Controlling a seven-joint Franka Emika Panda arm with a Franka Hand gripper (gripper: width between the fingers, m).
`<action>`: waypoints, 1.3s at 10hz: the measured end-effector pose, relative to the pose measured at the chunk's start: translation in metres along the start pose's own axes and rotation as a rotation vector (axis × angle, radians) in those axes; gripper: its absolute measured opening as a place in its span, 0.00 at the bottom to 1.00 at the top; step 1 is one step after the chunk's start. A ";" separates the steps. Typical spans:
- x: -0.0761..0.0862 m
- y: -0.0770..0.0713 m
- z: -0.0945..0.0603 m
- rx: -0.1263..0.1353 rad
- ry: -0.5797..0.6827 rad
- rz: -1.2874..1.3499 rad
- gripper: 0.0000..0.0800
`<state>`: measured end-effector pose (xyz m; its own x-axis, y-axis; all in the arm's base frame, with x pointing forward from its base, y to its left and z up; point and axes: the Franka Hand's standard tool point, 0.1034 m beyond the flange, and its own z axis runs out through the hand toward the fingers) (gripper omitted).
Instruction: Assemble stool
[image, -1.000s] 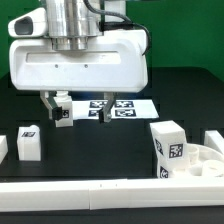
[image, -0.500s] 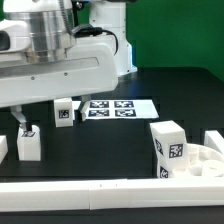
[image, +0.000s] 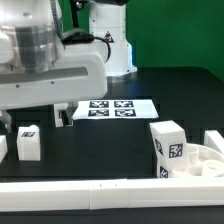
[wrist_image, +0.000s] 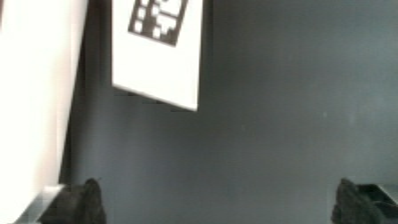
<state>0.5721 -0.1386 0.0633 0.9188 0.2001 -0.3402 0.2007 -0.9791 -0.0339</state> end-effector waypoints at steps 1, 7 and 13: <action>0.002 -0.001 0.001 0.008 -0.049 0.003 0.81; -0.018 0.014 0.024 0.064 -0.546 0.146 0.81; -0.032 0.011 0.038 0.062 -0.606 0.243 0.81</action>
Offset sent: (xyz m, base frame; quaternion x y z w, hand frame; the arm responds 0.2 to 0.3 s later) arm 0.0060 -0.0219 -0.0072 0.0533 -0.2783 0.1503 0.9472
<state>0.5315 -0.1574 0.0381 0.5775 -0.0661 -0.8137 -0.0253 -0.9977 0.0630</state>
